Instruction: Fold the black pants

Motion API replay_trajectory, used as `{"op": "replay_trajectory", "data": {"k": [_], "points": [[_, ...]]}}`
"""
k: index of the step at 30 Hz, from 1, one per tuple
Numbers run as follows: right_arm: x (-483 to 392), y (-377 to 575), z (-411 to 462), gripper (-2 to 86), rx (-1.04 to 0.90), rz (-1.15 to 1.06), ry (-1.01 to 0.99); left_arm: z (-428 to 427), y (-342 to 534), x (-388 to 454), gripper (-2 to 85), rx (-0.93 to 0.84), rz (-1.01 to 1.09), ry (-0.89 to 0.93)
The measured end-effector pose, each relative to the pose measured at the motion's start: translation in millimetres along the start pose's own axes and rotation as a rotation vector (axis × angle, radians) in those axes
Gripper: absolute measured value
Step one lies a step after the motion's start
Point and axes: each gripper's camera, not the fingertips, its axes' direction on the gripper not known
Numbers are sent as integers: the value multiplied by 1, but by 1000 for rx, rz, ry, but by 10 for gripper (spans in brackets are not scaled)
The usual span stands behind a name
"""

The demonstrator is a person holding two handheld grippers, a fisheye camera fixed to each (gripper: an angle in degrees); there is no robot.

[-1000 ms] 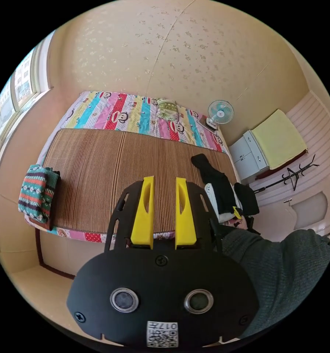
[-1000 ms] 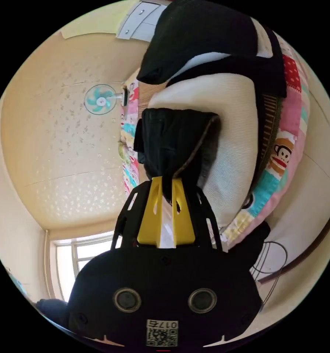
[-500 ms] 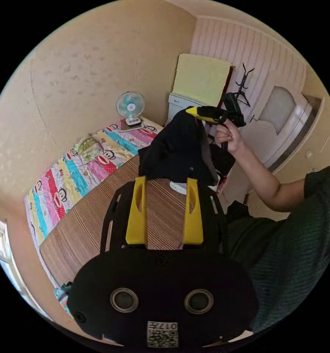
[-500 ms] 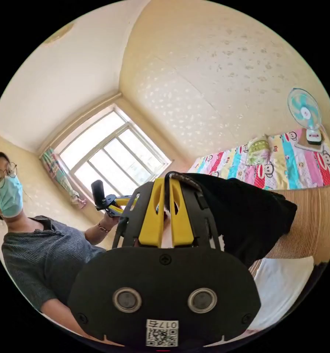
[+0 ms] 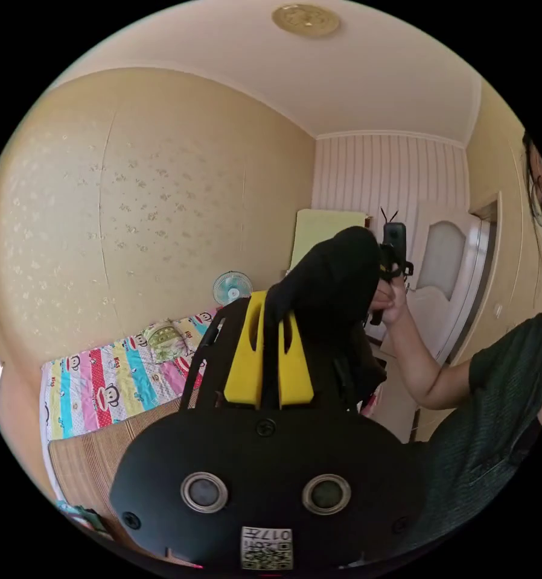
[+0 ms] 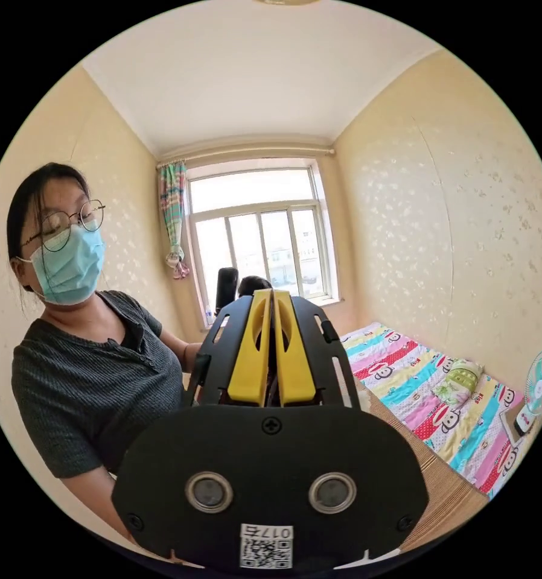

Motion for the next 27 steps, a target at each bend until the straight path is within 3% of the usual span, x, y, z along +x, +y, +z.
{"op": "replay_trajectory", "data": {"k": [5, 8, 10, 14, 17, 19, 22, 25, 27], "points": [[-10, 64, -24, 17, 90, 26, 218, -60, -28, -1, -4, 133, -6, -62], [16, 123, -4, 62, 86, 189, 301, -97, -46, 5, -3, 199, 7, -68], [50, 162, 35, 146, 37, 341, 230, -117, -56, 10, -2, 232, 12, -69], [95, 183, 116, 186, 60, 416, 9, -149, -72, 31, 3, 304, 48, -49], [100, 148, 168, 144, 192, 306, -119, -164, -78, 38, 11, 330, -12, -40], [88, 98, 182, 72, 226, 115, -96, -176, -81, 39, 16, 339, -2, -46], [94, 33, 182, 59, 238, 42, 29, -212, -88, 31, 26, 370, 9, -100], [117, -23, 186, 47, 232, -39, -76, -238, -106, 12, 27, 261, 49, -67], [130, -47, 201, 40, 182, -73, -43, -240, -115, -6, 12, 82, 68, -44]]}}
